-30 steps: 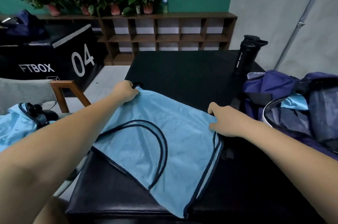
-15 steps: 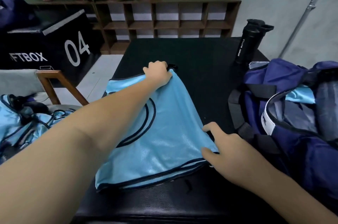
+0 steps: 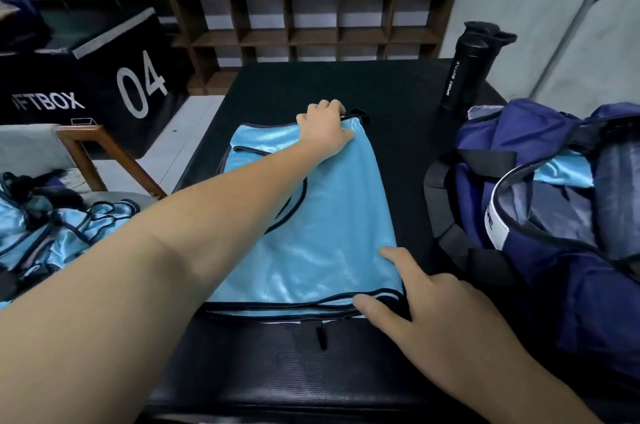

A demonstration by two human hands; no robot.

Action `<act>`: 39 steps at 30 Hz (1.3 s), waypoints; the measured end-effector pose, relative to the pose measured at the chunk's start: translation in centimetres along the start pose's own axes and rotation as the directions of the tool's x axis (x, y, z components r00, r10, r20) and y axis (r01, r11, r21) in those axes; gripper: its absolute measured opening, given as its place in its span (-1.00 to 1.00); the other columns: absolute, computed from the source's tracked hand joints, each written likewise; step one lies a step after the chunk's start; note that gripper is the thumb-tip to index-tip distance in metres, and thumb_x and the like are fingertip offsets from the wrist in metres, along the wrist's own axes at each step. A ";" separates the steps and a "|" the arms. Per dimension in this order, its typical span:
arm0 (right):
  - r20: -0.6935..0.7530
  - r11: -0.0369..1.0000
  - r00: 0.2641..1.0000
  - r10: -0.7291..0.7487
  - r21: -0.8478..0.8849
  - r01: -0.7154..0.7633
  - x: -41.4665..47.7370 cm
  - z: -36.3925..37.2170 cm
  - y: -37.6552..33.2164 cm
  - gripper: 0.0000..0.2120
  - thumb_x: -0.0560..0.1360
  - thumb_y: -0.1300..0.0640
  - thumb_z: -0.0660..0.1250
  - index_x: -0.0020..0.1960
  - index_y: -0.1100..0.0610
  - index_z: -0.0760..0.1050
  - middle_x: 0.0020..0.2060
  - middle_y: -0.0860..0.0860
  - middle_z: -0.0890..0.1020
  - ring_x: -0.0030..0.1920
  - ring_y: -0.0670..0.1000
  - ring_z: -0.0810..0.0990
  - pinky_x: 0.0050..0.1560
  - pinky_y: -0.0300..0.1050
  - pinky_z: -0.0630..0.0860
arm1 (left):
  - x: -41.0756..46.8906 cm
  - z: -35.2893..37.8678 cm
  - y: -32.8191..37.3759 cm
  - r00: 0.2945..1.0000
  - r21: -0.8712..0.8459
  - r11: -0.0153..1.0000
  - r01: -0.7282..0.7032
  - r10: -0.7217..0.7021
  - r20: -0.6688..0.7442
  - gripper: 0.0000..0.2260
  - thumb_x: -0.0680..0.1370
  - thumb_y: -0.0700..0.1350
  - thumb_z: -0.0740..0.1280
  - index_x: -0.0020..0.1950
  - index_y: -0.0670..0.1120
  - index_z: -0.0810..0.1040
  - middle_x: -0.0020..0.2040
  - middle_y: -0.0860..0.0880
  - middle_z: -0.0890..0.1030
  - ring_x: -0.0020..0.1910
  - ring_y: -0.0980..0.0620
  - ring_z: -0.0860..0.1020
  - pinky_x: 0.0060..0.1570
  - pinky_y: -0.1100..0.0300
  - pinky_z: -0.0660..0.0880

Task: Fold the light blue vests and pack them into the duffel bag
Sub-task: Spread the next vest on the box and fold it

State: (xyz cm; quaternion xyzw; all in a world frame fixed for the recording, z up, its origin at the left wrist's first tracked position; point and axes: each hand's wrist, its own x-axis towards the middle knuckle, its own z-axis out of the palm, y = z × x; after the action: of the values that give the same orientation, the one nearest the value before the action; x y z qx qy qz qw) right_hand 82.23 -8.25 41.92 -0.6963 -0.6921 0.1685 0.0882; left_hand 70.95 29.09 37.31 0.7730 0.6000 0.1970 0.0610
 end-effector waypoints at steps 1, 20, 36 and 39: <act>-0.016 0.999 1.000 -0.015 -0.040 0.015 -0.1 -0.1 0.1 -0.30 0.49 -0.59 0.09 0.49 -0.30 0.02 -0.10 -0.06 0.61 0.08 0.07 0.64 0.10 0.03 0.54 | -0.6 -0.6 -0.3 1.000 -0.021 1.000 0.001 -0.001 0.001 -0.58 0.56 0.06 0.39 0.41 0.08 0.50 0.31 0.02 0.53 0.34 -0.09 0.44 0.27 -0.04 0.30; 0.056 0.899 0.899 -0.434 0.087 0.428 0.9 -0.2 3.4 -0.63 0.51 -0.02 0.27 0.31 -0.19 0.50 0.18 -0.30 0.50 0.29 -0.09 0.47 0.32 -0.20 0.37 | -24.4 -13.6 -9.4 0.948 -0.392 0.918 -0.058 0.174 0.267 -0.86 0.56 -0.03 0.55 0.08 0.16 0.69 0.06 0.23 0.71 0.14 0.23 0.61 -0.01 0.53 0.37; -0.086 0.897 0.895 -0.439 0.019 0.442 2.7 2.0 4.4 -0.58 0.46 0.11 0.51 0.25 -0.18 0.53 0.05 -0.34 0.49 0.14 -0.24 0.47 0.20 -0.40 0.33 | -32.1 -15.9 -14.9 0.904 -0.316 0.933 -0.171 0.276 0.326 -0.72 0.42 -0.05 0.67 0.02 0.18 0.67 0.03 0.09 0.65 0.08 0.04 0.64 0.09 0.07 0.54; -0.161 0.893 0.882 -0.443 0.006 0.450 3.2 2.6 4.3 -0.62 0.47 0.16 0.52 0.21 -0.12 0.56 0.00 -0.32 0.51 0.09 -0.19 0.48 0.22 -0.31 0.33 | -32.1 -15.7 -15.2 0.916 -0.241 0.944 -0.227 0.291 0.276 -0.72 0.41 -0.06 0.65 -0.04 0.19 0.63 0.00 0.15 0.63 0.05 0.06 0.62 0.03 0.11 0.53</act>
State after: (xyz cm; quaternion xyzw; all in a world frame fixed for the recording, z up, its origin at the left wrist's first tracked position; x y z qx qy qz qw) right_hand 85.25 -5.43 37.66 -0.5271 -0.8210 0.1038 0.1931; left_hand 44.79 0.39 39.26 0.8566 0.4515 0.1412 0.2061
